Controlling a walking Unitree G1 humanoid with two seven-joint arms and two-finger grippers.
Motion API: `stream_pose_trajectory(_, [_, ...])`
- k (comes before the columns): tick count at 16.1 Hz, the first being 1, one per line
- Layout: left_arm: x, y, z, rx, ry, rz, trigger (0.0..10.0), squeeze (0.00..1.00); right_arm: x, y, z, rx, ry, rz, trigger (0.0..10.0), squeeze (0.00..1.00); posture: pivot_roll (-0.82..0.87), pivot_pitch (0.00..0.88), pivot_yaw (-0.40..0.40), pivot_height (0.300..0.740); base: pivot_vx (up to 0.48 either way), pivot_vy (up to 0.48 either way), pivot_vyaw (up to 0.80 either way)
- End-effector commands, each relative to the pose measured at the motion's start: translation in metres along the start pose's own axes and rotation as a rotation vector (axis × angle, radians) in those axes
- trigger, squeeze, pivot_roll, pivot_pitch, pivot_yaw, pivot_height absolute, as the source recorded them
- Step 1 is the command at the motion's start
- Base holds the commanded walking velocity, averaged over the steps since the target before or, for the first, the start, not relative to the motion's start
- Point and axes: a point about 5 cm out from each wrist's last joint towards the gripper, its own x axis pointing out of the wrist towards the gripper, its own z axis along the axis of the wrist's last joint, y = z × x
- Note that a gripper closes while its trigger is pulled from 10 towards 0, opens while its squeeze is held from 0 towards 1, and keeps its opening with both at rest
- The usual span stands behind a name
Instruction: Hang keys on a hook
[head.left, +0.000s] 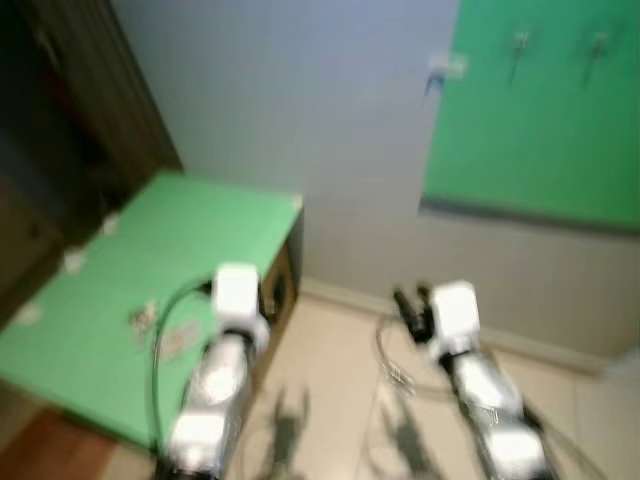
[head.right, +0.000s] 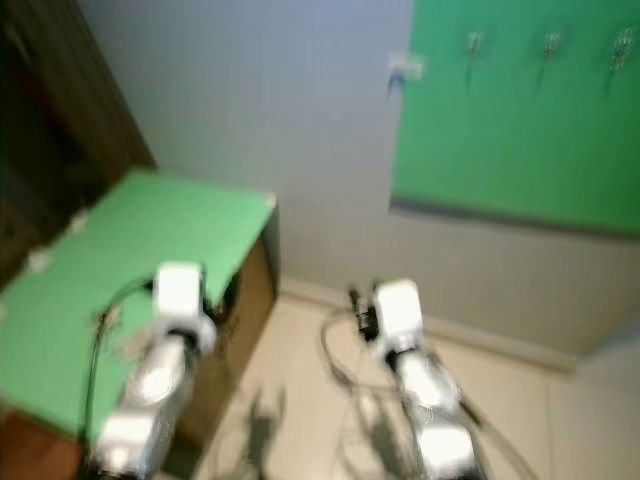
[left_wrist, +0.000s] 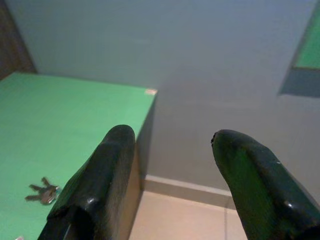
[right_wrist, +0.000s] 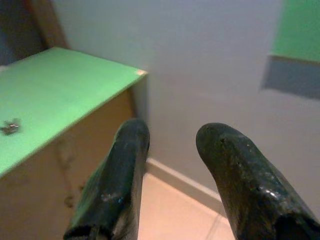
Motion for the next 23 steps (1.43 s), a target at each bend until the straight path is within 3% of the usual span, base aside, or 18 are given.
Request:
stream_pose_trajectory(1, [0.001,0.002,0.001,-0.004,-0.002,0.013,10.0,0.0,0.0,-0.002,0.002,-0.015,-0.007,0.006,10.0,0.0,-0.18,0.035,0.096,0.732,0.371,-0.304,0.0])
stream_pose_trajectory(3, [-0.001,0.002,0.001,-0.002,-0.01,0.006,10.0,0.0,0.0,-0.003,0.006,-0.052,-0.032,-0.01,10.0,0.0,-0.18,0.034,0.094,0.732,0.382,-0.287,0.0])
stream_pose_trajectory(5, [-0.024,0.014,0.001,0.056,-0.051,-0.076,10.0,0.0,-0.006,-0.01,0.014,-0.053,-0.091,-0.056,10.0,0.0,-0.19,0.042,0.101,0.732,0.336,-0.339,0.8])
stream_pose_trajectory(8, [-0.054,0.038,-0.014,0.064,-0.005,-0.104,10.0,0.0,-0.015,-0.01,0.012,-0.05,-0.097,-0.048,10.0,0.0,-0.18,0.045,0.104,0.732,0.204,-0.209,0.8])
stream_pose_trajectory(11, [-0.066,0.034,-0.018,0.025,0.023,-0.105,10.0,0.0,-0.02,-0.005,0.008,-0.052,-0.076,-0.009,10.0,0.0,-0.17,0.046,0.1,0.732,0.0,0.0,0.27])
stream_pose_trajectory(13, [-0.081,0.028,-0.022,0.007,0.033,-0.136,10.0,0.0,-0.026,-0.014,0.006,-0.04,-0.072,-0.027,10.0,0.0,-0.17,0.048,0.095,0.732,0.0,0.0,0.0])
stream_pose_trajectory(14, [-0.081,0.027,-0.035,0.008,0.058,-0.128,10.0,0.0,-0.026,-0.019,0.006,-0.062,-0.076,-0.028,10.0,0.0,-0.17,0.054,0.093,0.732,0.0,0.0,0.0])
stream_pose_trajectory(17, [-0.062,0.019,-0.054,-0.02,0.075,-0.1,10.0,0.0,-0.019,-0.014,0.005,-0.05,-0.069,-0.004,10.0,0.0,-0.17,0.061,0.092,0.732,0.0,0.0,0.8])
stream_pose_trajectory(19, [-0.061,0.026,-0.049,0.001,0.069,-0.098,10.0,0.0,-0.019,-0.012,0.003,-0.048,-0.062,-0.004,10.0,0.0,-0.17,0.066,0.091,0.732,0.0,0.0,0.8])
stream_pose_trajectory(23, [-0.049,0.023,-0.03,0.035,0.003,-0.105,10.0,0.0,-0.018,-0.009,-0.003,-0.085,-0.009,-0.005,10.0,0.0,-0.18,0.071,0.097,0.732,0.0,0.0,0.8])
